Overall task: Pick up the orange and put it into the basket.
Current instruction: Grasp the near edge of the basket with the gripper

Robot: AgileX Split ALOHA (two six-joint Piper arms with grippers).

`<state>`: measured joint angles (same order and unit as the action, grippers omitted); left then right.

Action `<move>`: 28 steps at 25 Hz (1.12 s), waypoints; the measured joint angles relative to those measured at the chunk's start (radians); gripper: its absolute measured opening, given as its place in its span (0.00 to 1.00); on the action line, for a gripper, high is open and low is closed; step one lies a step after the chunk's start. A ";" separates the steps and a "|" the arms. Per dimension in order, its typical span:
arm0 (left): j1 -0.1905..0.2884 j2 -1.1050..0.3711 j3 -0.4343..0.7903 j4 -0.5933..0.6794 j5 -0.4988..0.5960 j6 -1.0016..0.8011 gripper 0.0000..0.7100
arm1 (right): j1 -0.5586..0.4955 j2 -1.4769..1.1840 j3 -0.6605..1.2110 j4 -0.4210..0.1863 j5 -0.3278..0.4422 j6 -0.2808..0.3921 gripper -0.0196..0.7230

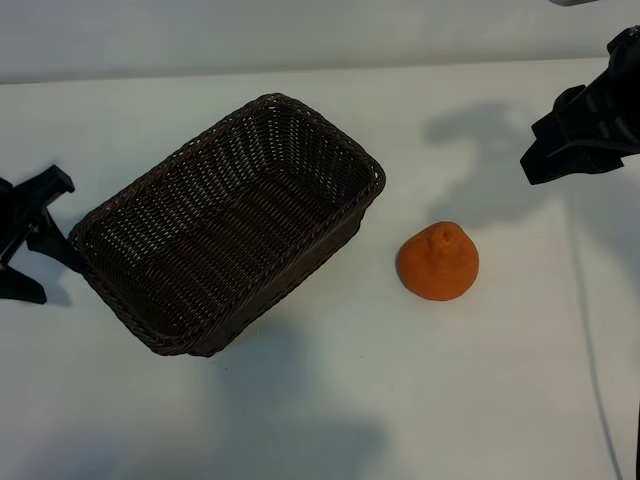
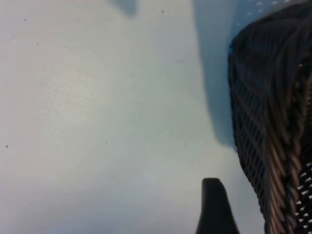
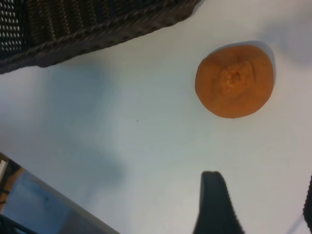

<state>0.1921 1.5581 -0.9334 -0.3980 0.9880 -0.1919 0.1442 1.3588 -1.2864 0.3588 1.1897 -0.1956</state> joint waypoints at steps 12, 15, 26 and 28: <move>0.000 0.000 0.033 -0.068 -0.100 0.001 0.70 | 0.000 0.000 0.000 0.000 0.000 0.000 0.61; 0.000 0.005 0.033 -0.069 -0.104 0.002 0.70 | 0.000 0.000 0.000 0.000 0.000 0.000 0.61; -0.089 0.093 0.033 -0.109 -0.202 -0.001 0.70 | 0.000 0.000 0.000 0.000 0.000 0.000 0.61; -0.107 0.114 0.033 -0.112 -0.209 -0.002 0.70 | 0.000 0.000 0.000 0.000 0.000 0.000 0.61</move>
<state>0.0854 1.6723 -0.9005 -0.5104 0.7789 -0.1936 0.1442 1.3588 -1.2864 0.3588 1.1897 -0.1956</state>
